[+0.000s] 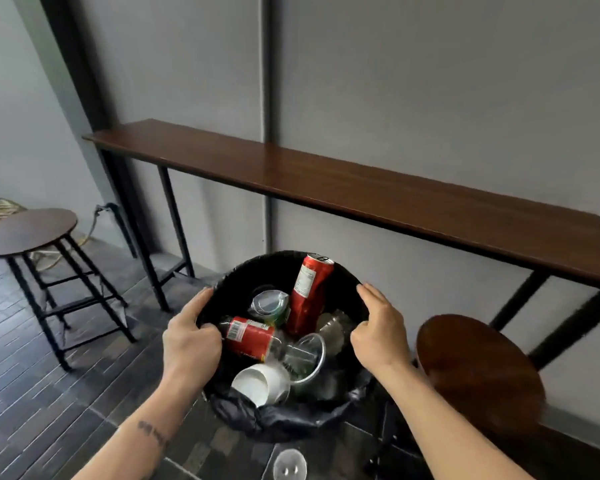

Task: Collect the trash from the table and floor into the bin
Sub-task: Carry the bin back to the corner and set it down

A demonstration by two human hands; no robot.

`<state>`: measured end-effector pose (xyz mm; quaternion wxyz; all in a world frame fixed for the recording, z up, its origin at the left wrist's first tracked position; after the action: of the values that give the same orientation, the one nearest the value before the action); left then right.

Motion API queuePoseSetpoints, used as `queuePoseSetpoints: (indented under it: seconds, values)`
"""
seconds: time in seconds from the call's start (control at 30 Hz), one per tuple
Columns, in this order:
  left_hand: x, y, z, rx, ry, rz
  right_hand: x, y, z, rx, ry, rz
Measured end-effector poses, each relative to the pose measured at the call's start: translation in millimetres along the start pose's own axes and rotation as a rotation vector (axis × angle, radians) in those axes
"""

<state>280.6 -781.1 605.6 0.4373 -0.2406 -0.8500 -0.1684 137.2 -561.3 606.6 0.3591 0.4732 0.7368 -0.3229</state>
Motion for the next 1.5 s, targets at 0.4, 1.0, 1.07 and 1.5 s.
queuePoseSetpoints:
  seconds: [0.4,1.0,1.07,1.5]
  values:
    - [109,67,117,-0.451,0.025,0.341,55,92,-151,0.489,0.050,0.274]
    - [276,315,402,-0.814,0.037,0.524,224,189,-478,0.800,0.146,0.472]
    - [290,341,429,-0.824,0.041,0.533,245,191,-513,0.802,0.150,0.475]
    - [360,387,609,-0.860,0.053,0.467,387,128,-628,0.796,0.081,0.516]
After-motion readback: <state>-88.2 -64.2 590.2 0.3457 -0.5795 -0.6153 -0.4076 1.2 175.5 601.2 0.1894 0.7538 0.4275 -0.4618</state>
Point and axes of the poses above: each hand's wrist, its own y-axis away from the middle knuckle, its own z-axis out of the palm, x = y × z, the point moved 1 cm from there along -y, towards the middle knuckle, and after that the axes turned 14 degrees about -y, right-handed, at the moved point
